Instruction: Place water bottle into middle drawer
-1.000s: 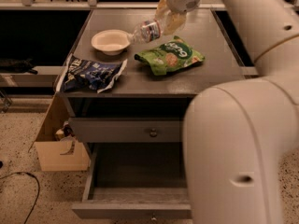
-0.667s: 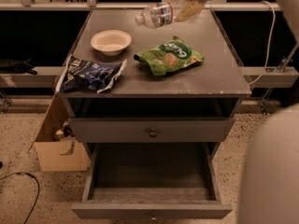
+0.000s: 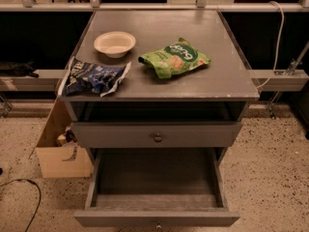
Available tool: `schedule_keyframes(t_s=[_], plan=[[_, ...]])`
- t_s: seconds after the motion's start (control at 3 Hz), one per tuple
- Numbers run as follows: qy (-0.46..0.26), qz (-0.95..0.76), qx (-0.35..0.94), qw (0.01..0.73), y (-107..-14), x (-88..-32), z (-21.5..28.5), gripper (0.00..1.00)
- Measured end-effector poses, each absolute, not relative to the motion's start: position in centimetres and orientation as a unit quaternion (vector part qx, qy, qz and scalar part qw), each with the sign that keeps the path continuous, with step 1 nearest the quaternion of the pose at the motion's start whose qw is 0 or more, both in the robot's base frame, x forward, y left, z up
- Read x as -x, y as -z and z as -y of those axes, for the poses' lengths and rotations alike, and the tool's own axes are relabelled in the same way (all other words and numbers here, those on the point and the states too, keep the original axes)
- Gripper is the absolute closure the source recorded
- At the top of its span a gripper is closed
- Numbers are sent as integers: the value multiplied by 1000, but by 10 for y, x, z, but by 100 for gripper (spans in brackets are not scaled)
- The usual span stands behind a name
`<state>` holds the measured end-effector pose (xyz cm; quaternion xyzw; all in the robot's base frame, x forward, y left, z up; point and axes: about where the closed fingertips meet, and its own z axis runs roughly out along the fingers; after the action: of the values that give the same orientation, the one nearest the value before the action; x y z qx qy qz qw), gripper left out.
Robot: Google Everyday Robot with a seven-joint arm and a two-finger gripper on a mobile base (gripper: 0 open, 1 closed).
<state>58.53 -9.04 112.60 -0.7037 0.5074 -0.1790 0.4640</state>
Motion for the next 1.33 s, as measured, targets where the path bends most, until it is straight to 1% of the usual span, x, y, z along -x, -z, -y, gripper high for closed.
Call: schedule_keyframes(t_s=[0.33, 1.0, 1.33], plan=[[174, -489, 690, 505, -1147, -537, 56, 100], [168, -483, 691, 511, -1151, -546, 43, 100], [143, -491, 706, 490, -1125, -527, 40, 100]])
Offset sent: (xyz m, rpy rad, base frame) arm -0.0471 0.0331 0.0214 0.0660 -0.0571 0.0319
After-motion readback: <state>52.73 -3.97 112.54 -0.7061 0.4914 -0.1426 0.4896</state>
